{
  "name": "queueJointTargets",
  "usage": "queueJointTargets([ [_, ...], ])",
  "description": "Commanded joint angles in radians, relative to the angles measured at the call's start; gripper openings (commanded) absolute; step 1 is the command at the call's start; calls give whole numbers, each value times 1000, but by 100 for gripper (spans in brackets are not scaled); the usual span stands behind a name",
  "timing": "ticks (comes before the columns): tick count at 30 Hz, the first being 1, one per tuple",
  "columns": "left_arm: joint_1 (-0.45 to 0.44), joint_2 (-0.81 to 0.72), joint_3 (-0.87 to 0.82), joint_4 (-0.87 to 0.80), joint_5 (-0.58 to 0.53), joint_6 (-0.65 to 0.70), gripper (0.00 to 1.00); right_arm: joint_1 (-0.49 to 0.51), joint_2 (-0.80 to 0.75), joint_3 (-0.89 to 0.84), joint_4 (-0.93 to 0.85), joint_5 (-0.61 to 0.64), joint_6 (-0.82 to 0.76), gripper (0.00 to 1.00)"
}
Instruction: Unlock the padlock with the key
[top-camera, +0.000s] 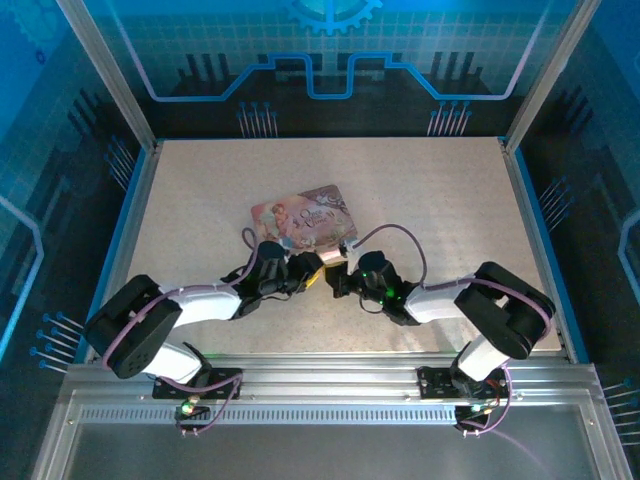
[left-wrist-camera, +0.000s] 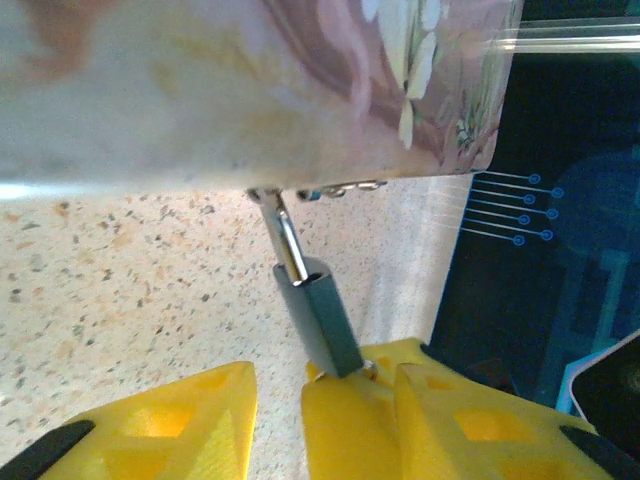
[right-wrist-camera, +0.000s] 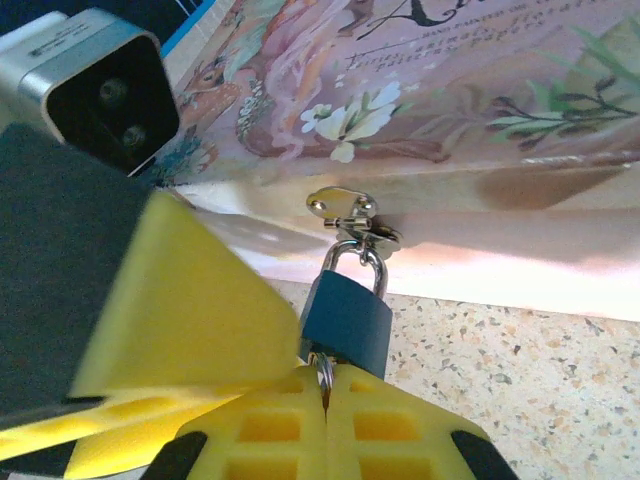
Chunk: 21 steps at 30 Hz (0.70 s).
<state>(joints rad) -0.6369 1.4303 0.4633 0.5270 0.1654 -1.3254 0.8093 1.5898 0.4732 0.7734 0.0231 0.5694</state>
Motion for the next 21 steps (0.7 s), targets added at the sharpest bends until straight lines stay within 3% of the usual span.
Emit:
queueJointTargets([
  [1,2,-69,-20,-113,-3,48,45,-15,23,-30,73,-74,82,0],
  [11,34,-212,-35,-264,-55,92,56,-27,27,-55,124,-112,139,0],
  [21,35,-213,-8,-275,-37,91,55,-26,43,-63,157,-130,177,0],
])
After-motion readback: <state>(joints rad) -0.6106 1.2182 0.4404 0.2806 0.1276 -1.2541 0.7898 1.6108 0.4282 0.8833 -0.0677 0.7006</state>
